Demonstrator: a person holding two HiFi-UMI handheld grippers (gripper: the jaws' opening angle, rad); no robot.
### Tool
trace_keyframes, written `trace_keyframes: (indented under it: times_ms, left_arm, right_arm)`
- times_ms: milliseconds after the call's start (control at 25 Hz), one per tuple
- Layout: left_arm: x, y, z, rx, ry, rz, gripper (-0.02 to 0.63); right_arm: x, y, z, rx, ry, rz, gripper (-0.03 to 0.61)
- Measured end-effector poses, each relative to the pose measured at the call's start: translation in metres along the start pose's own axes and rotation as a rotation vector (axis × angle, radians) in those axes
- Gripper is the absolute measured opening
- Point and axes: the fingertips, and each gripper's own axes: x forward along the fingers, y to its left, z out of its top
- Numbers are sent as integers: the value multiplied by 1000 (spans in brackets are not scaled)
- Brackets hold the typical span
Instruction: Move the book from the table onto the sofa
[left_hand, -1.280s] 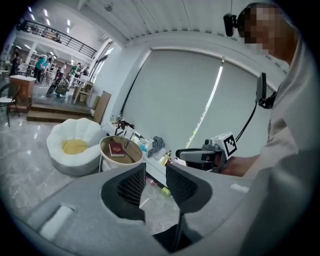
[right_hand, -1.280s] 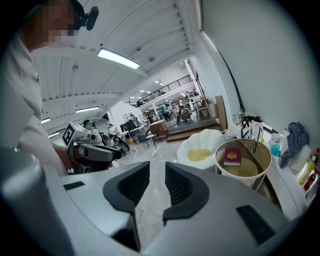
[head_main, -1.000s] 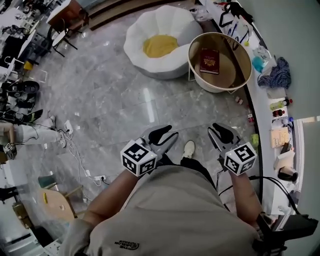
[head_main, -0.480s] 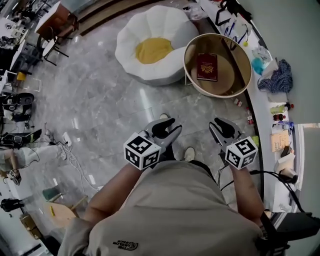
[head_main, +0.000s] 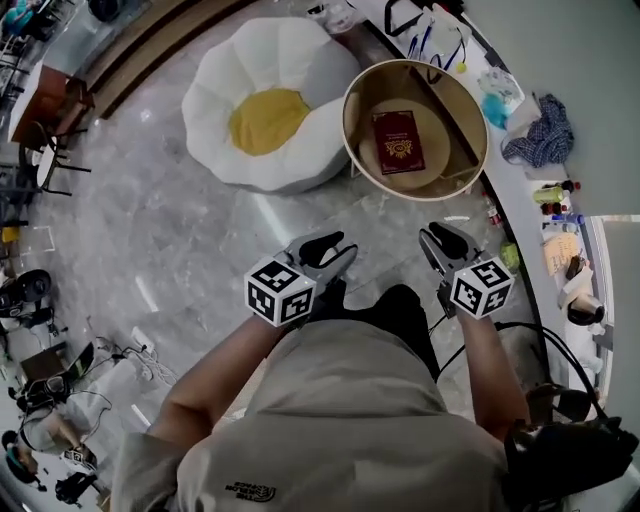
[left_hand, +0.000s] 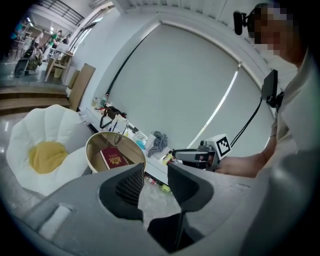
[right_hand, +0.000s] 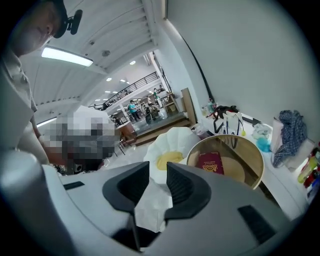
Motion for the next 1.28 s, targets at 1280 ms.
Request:
trace_keyframes:
  times_ms: [1280]
  left_arm:
    - [334, 281, -69, -374, 350, 53, 198]
  right_arm:
    - [267, -356, -84, 342, 288, -52, 176]
